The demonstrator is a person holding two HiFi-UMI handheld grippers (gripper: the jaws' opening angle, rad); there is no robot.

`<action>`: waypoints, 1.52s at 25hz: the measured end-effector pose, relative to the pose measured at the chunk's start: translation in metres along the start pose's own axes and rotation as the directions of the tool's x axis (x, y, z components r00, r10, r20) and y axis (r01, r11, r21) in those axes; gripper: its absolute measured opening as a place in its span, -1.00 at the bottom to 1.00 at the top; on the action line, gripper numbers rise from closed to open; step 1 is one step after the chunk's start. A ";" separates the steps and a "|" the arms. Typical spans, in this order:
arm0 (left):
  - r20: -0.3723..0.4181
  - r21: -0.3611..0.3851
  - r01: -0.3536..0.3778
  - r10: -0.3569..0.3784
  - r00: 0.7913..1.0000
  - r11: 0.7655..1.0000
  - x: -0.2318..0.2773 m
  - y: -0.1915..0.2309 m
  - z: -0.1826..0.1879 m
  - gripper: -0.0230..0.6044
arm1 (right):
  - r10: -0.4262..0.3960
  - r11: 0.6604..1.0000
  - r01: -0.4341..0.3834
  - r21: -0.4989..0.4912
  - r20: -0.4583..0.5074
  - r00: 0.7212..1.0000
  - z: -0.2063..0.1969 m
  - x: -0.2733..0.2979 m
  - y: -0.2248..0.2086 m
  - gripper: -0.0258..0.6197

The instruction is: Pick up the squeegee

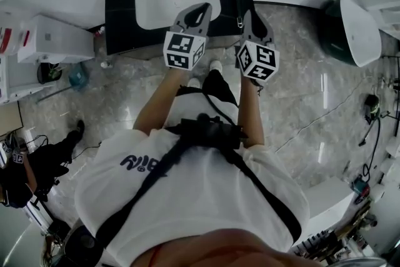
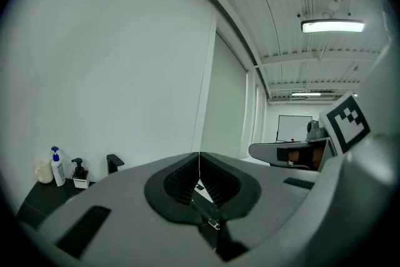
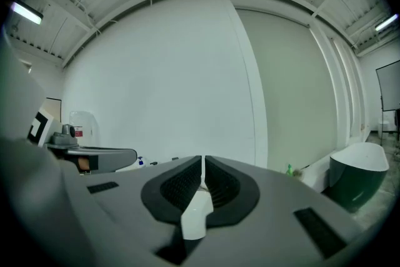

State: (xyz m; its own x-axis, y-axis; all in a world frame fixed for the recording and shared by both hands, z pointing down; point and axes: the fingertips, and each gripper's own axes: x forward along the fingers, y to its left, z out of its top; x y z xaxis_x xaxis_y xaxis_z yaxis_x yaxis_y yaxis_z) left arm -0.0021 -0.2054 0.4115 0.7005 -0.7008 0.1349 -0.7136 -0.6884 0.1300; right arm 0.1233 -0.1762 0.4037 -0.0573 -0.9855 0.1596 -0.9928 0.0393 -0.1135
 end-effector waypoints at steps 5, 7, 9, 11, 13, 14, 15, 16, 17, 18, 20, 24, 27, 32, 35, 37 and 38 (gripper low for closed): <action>-0.025 -0.028 -0.013 0.013 1.000 1.000 0.037 0.018 -0.020 -0.89 | -0.009 1.000 0.009 -0.012 -0.076 0.997 -0.028 0.040 -0.026 -0.90; -0.040 -0.044 -0.026 0.025 0.999 0.999 0.053 0.027 -0.030 -0.89 | 0.001 1.000 -0.003 -0.016 -0.108 0.994 -0.039 0.057 -0.032 -0.90; -0.058 -0.057 -0.038 0.034 0.998 0.998 0.070 0.035 -0.038 -0.89 | 0.014 1.000 -0.017 -0.016 -0.146 0.989 -0.052 0.076 -0.040 -0.90; -0.073 -0.069 -0.044 0.039 0.997 0.997 0.088 0.040 -0.046 -0.89 | 0.028 0.999 -0.031 -0.012 -0.190 0.981 -0.066 0.095 -0.049 -0.90; -0.091 -0.083 -0.052 0.044 0.995 0.995 0.104 0.047 -0.055 -0.89 | 0.047 0.999 -0.050 -0.006 -0.235 0.971 -0.081 0.114 -0.054 -0.90; -0.103 -0.089 -0.057 0.048 0.994 0.994 0.112 0.051 -0.061 -0.89 | 0.058 0.998 -0.061 -0.003 -0.258 0.964 -0.089 0.125 -0.057 -0.90; -0.115 -0.095 -0.062 0.051 0.992 0.994 0.120 0.056 -0.066 -0.89 | 0.067 0.997 -0.071 -0.004 -0.283 0.957 -0.097 0.135 -0.058 -0.90; -0.128 -0.102 -0.068 0.055 0.990 0.993 0.128 0.060 -0.072 -0.89 | 0.075 0.997 -0.081 -0.008 -0.310 0.948 -0.105 0.145 -0.061 -0.90; -0.140 -0.108 -0.074 0.059 0.988 0.991 0.136 0.064 -0.078 -0.89 | 0.081 0.996 -0.090 -0.012 -0.336 0.939 -0.113 0.155 -0.063 -0.90; -0.151 -0.114 -0.081 0.063 0.987 0.990 0.144 0.068 -0.084 -0.89 | 0.086 0.995 -0.097 -0.013 -0.359 0.929 -0.121 0.163 -0.066 -0.90; -0.175 -0.125 -0.095 0.073 0.982 0.988 0.158 0.075 -0.095 -0.89 | 0.093 0.995 -0.104 -0.006 -0.403 0.911 -0.138 0.176 -0.075 -0.90; -0.216 -0.142 -0.121 0.089 0.972 0.983 0.183 0.090 -0.116 -0.89 | 0.091 0.995 -0.100 0.007 -0.486 0.869 -0.173 0.203 -0.093 -0.90; -0.248 -0.159 -0.140 0.098 0.964 0.977 0.198 0.101 -0.135 -0.89 | 0.078 0.994 -0.106 -0.020 -0.544 0.836 -0.198 0.226 -0.102 -0.90; -0.297 -0.184 -0.166 0.106 0.949 0.969 0.219 0.112 -0.164 -0.89 | 0.058 0.996 -0.089 -0.022 -0.604 0.795 -0.233 0.256 -0.119 -0.87; -0.315 -0.191 -0.178 0.111 0.943 0.965 0.230 0.120 -0.178 -0.89 | 0.060 0.997 -0.080 -0.004 -0.629 0.775 -0.248 0.269 -0.125 -0.72; -0.328 -0.196 -0.189 0.117 0.937 0.962 0.236 0.126 -0.185 -0.89 | 0.056 0.997 -0.071 0.001 -0.638 0.768 -0.256 0.276 -0.129 -0.72; -0.335 -0.196 -0.195 0.121 0.934 0.961 0.239 0.129 -0.188 -0.89 | 0.052 0.998 -0.068 0.000 -0.643 0.764 -0.261 0.279 -0.130 -0.72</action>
State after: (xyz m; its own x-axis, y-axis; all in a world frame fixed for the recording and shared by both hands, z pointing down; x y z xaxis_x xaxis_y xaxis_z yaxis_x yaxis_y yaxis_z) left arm 0.0727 -0.4260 0.6453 0.5672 -0.6755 0.4710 -0.8229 -0.4878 0.2914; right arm 0.2092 -0.4133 0.7187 -0.1636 -0.6448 0.7466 -0.9865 0.1061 -0.1245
